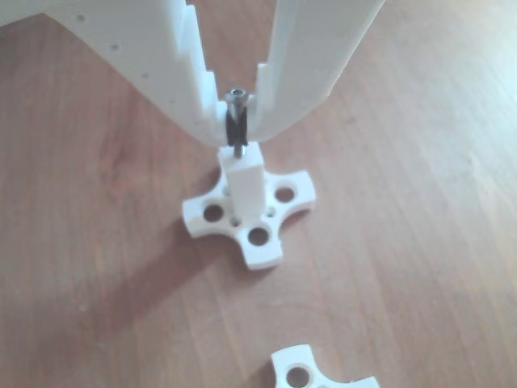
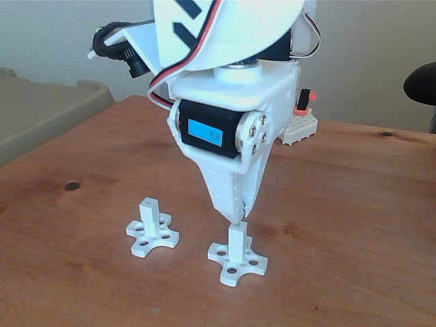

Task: Grab the screw and set it in the hole.

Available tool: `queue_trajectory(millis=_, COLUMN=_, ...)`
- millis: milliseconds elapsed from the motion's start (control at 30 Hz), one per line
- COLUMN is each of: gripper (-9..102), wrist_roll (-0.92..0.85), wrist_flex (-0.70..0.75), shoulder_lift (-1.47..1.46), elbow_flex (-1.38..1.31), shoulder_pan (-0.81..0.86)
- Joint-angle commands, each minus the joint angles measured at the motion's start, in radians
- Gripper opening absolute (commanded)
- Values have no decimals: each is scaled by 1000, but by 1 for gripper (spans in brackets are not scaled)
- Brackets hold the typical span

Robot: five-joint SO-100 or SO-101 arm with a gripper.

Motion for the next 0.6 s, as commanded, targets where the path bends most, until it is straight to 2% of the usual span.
queue_trajectory(millis=0, gripper=-4, wrist_roll=-6, wrist_flex=5, shoulder_lift=34, elbow_flex=-60, shoulder_pan=8)
queue_trajectory(millis=567, gripper=-4, wrist_roll=0, wrist_flex=18, shoulder_lift=34, elbow_flex=-83, shoulder_pan=-2)
